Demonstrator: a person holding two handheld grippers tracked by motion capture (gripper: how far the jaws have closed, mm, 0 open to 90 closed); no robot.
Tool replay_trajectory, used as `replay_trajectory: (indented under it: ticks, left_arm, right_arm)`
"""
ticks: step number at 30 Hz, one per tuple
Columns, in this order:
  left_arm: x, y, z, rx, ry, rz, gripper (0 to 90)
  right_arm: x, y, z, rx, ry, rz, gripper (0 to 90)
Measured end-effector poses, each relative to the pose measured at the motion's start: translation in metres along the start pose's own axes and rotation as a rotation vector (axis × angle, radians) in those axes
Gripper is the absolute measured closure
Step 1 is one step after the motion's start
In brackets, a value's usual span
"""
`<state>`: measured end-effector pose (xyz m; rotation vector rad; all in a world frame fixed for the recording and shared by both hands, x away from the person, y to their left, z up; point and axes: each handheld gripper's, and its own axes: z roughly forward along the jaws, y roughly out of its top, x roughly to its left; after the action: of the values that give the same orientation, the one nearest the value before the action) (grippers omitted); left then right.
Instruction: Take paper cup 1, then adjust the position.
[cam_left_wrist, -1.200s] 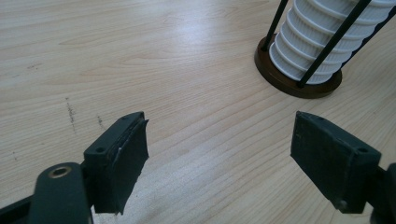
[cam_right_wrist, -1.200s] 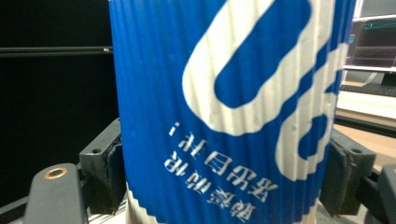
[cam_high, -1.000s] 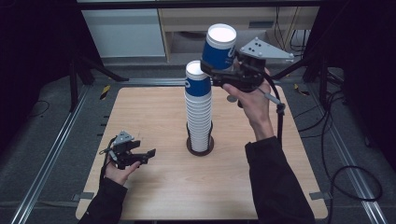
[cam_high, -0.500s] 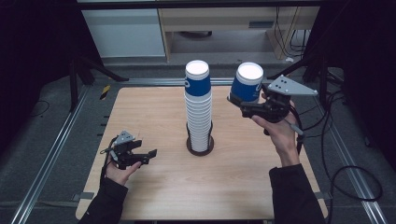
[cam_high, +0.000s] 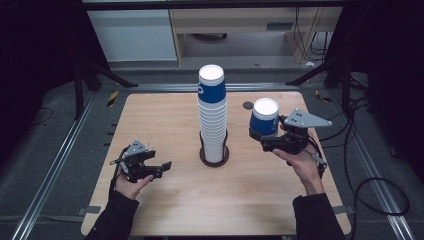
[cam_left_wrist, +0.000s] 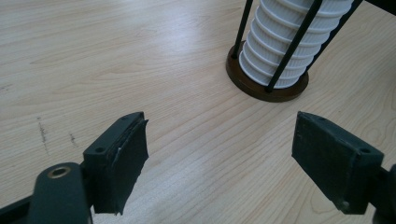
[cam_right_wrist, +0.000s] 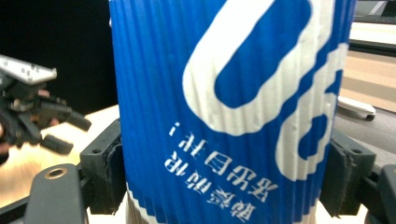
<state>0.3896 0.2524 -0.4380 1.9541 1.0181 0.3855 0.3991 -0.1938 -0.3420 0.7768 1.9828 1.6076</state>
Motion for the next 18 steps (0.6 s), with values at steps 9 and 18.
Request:
replay_trajectory:
  ticks: [9, 18]
  left_arm:
    - [-0.009, 0.005, -0.002, 0.001, -0.036, 0.034, 16.8]
    - [-0.019, 0.008, -0.001, 0.004, -0.075, 0.059, 16.2]
  right_arm:
    - [0.005, -0.03, -0.003, 0.059, 0.095, -0.028, 19.4]
    - [0.018, -0.05, 0.008, 0.175, 0.182, -0.112, 19.2]
